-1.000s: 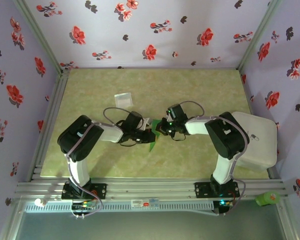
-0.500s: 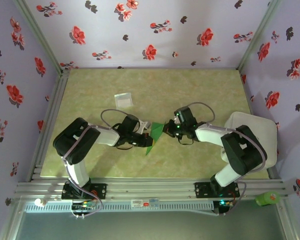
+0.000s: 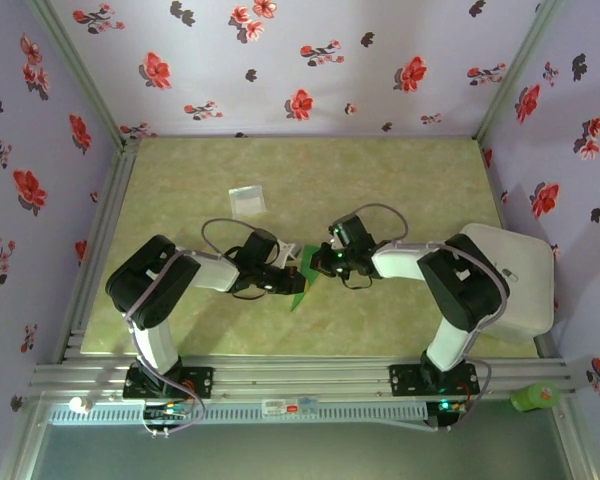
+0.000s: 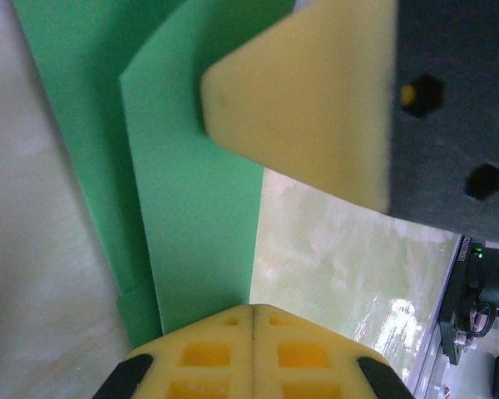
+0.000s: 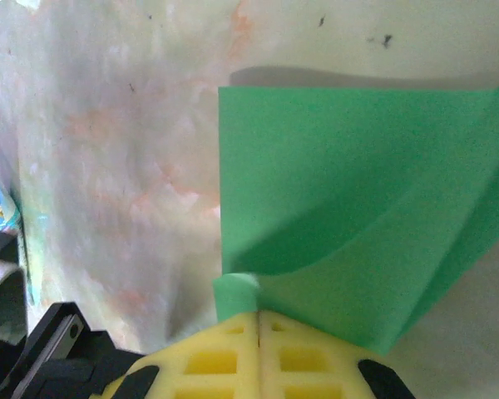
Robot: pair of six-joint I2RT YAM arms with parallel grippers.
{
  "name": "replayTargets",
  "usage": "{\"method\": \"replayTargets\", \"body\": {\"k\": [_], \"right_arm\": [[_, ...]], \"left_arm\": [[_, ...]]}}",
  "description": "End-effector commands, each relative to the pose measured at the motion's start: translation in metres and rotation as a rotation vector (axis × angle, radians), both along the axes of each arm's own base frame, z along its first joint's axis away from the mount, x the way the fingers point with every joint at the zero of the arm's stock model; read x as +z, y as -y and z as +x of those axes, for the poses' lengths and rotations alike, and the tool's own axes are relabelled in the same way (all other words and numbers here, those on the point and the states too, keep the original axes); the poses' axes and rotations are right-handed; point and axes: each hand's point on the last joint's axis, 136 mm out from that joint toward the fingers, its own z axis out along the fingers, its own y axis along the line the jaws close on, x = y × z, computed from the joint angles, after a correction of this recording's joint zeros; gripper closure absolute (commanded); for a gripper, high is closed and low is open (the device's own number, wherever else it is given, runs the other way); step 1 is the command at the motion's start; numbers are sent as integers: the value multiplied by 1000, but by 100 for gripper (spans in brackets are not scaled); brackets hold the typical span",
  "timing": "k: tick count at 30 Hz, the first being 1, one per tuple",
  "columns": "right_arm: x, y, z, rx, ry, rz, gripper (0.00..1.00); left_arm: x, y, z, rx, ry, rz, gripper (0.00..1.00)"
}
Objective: Fold a paper plane with a square sheet of paper (pick it up from the middle)
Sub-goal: Fold the wing for the fifth time at the center of the table.
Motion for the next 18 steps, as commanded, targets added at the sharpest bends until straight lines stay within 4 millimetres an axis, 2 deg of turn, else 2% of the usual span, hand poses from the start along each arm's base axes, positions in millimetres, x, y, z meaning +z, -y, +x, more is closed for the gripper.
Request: {"method": "replayTargets", "body": {"k": [1,10,14,18], "right_arm": [[-18,10,6,-23,-5,-63,97],[-37,31,27,-139,-44,-18,95],[-33,37,33,-160,-37,-23,95],[-31,46,36,-157,-31,-113,95]], "left_arm": [[-50,-43,-45,-4,-201,207,100],[-56,-49,-50,-5,-213,229,100],[-57,-50,-49,-1,-211,237,100],[-59,-51,-49,1,-210,246,100]]}}
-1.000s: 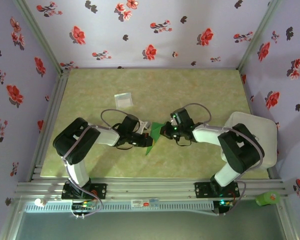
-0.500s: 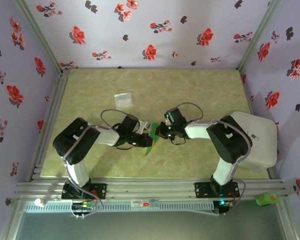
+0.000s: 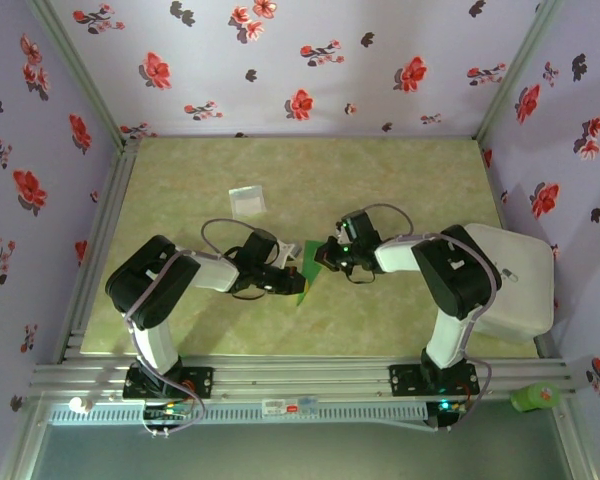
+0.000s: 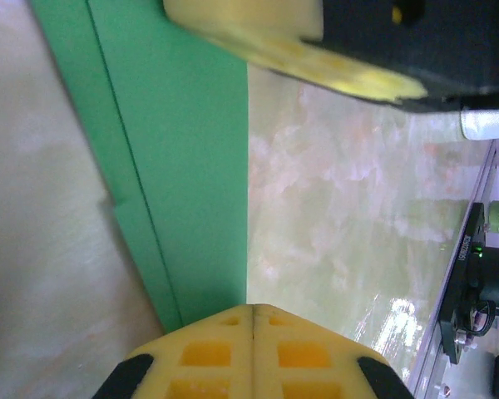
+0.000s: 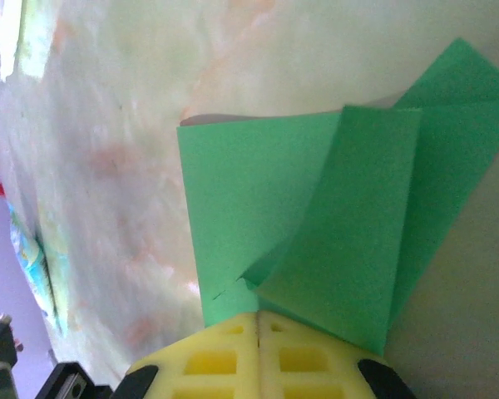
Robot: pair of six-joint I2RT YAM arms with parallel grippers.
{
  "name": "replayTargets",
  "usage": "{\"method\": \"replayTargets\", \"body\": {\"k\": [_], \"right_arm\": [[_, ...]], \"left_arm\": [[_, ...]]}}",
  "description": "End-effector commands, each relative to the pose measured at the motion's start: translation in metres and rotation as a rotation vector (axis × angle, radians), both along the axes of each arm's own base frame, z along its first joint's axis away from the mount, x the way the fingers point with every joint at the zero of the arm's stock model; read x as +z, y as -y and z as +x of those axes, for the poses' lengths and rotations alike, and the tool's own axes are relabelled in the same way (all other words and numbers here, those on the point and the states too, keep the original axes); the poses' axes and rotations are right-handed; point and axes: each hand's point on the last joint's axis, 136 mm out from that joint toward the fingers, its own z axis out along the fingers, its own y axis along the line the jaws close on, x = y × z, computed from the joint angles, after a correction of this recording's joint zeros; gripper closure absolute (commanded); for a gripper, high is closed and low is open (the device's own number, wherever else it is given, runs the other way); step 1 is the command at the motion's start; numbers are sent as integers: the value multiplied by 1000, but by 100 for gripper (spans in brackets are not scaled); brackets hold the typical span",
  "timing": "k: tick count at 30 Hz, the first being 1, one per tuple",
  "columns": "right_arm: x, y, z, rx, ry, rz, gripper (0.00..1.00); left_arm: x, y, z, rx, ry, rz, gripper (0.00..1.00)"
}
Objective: Fold a paper plane with a square sheet of paper (pick it up from the middle)
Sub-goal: Fold the wing for the fifth time at the center of the table.
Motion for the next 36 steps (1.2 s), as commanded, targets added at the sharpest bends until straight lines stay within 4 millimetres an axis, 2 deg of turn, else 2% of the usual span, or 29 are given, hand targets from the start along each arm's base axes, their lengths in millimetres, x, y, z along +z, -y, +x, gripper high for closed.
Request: {"method": "replayTargets", "body": {"k": [1,6,9,11,13,20,23,25,28,32,36], "right_arm": [[-21,33,9,-77,-12,-186,95],[-22,42,20,-103,-10,-202,96],[-16,40,27,-106,-7,-178,96],[-13,36,28,-96,-5,-168,96],[-13,36,26,-93,-12,-162,96],[-16,35,14,-75,-33,-143,96],[-18,35,12,-76,-37,-137,96],[-19,35,11,-78,-43,-136,96],[-20,34,11,-81,-44,-126,96],[-19,33,10,-80,-47,-124,96],[-18,33,10,-81,-43,-120,96]], "left_arm": [[-58,-50,-49,2,-210,244,100],[-59,-51,-49,2,-208,246,100],[-59,-52,-49,3,-210,249,100],[-53,-50,-47,12,-195,234,100],[-38,-46,-42,28,-169,200,100],[40,-28,-10,71,-8,53,100],[60,-10,7,69,14,7,100],[64,4,18,55,3,-18,100],[58,22,35,57,-24,-21,100],[49,38,53,63,-45,-15,100],[35,47,60,54,-52,33,100]]}}
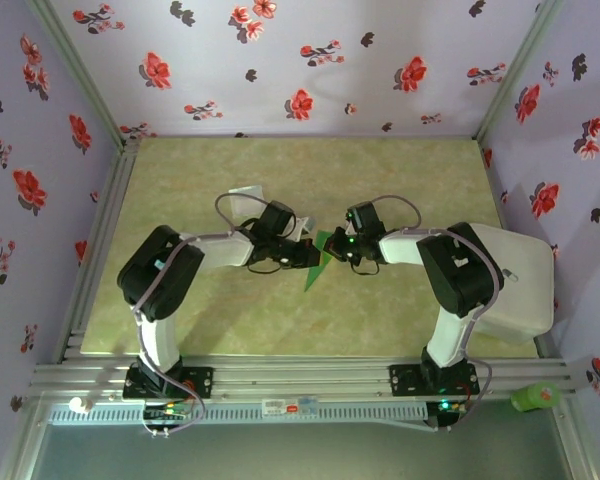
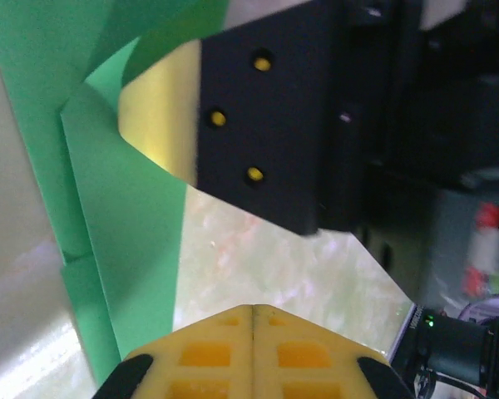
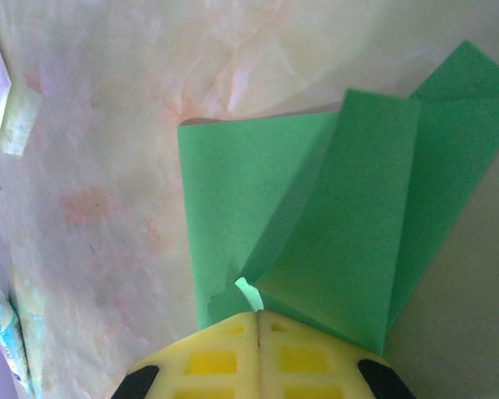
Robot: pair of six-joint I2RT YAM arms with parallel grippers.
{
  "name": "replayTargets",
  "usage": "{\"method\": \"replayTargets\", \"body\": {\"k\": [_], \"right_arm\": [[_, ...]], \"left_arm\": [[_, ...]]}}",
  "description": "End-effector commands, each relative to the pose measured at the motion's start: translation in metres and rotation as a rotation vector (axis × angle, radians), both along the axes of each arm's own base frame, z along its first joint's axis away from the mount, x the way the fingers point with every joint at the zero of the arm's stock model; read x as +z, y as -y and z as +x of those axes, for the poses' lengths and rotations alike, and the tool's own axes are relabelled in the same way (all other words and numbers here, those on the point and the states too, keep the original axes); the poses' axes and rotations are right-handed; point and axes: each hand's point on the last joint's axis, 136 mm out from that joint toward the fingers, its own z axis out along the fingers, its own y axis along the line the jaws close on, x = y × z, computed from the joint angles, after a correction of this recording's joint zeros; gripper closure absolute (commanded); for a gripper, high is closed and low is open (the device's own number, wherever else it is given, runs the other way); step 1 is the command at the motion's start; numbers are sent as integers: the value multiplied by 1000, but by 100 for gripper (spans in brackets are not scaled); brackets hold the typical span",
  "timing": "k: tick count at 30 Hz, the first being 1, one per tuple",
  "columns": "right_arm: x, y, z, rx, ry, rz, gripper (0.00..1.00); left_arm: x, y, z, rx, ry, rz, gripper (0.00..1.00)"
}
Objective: Fold a paper plane with a square sheet of paper (pick it up from the middle)
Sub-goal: Fold the wing for the fifth time at the center of the table.
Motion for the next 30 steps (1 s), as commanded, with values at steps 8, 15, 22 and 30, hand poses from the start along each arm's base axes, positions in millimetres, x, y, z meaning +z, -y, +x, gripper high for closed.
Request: {"method": "replayTargets", "body": {"k": [8,15,22,30], "right_arm": [[-18,11,-17,-10,-67,-37,96],[-19,13,-16,-10,-64,-54,95],[-16,28,-4,-22,-38,-144,95],[-10,53,21,-124,-6,-132,94]], "left_arm": [[-48,-6,2,7,-35,229,100],[-85,-35,-19,31,-102,377,100],[-104,-56,-49,10,-149,429,100],[-109,-61,-63,10,-168,396,100]]}}
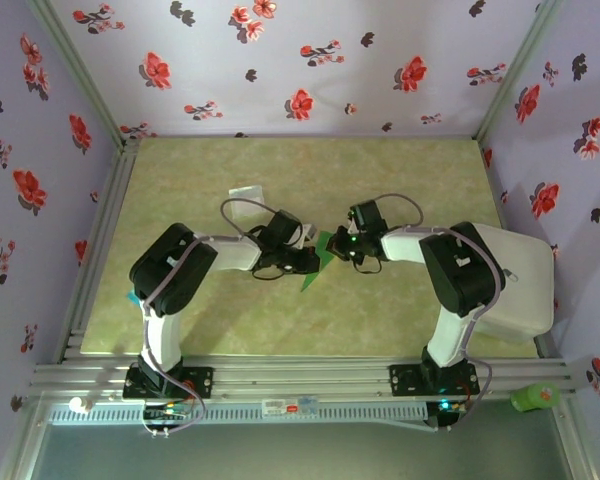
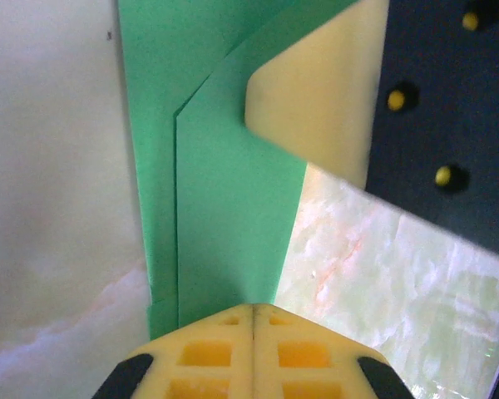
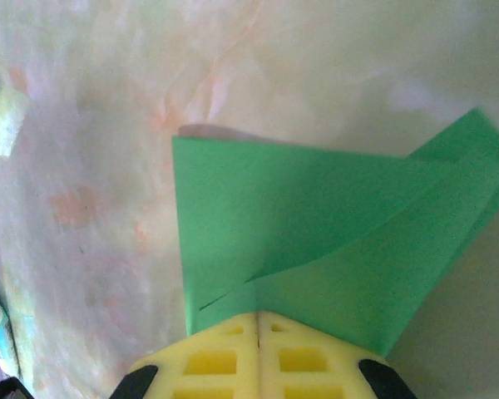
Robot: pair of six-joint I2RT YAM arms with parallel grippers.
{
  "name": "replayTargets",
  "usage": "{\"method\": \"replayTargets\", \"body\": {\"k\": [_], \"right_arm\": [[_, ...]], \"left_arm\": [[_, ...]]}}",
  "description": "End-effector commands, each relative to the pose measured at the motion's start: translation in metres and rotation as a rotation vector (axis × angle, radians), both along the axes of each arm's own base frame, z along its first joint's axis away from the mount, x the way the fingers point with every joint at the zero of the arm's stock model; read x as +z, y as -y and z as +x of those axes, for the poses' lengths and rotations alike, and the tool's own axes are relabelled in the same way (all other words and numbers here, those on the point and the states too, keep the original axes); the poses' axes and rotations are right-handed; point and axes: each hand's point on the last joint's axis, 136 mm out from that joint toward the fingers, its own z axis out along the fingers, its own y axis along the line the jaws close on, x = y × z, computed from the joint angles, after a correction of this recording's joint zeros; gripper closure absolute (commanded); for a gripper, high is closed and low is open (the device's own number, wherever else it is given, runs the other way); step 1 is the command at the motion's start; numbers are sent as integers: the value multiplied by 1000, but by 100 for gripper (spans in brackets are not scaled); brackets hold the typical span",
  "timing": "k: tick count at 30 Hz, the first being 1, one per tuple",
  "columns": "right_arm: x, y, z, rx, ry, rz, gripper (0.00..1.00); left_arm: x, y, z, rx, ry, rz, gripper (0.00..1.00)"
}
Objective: Fold a paper plane with a square sheet of paper (pick it up from the middle)
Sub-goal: Fold the wing for the fifth time at the center of the table.
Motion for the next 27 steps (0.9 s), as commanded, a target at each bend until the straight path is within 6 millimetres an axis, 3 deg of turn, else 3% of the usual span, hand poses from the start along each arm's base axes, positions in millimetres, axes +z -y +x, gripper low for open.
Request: {"method": "replayTargets", "body": {"k": [1,13,18,24,27], "right_arm": [[-8,41,18,-115,14,-110,94],[3,75,44,-217,52,-78,93],[18,83,50,-216,40,-138,93],[46,68,39,-164,84,-114,91],[56,45,25,-88,104,-30,90]], "left_arm": [[-69,-56,-64,-5,-238,265,100],[-72,-58,-67,-4,-244,260,100],[-73,-59,-69,-9,-249,262,100],[-66,-57,-68,19,-255,240,100],[-63,-57,-69,46,-264,227,100]]}}
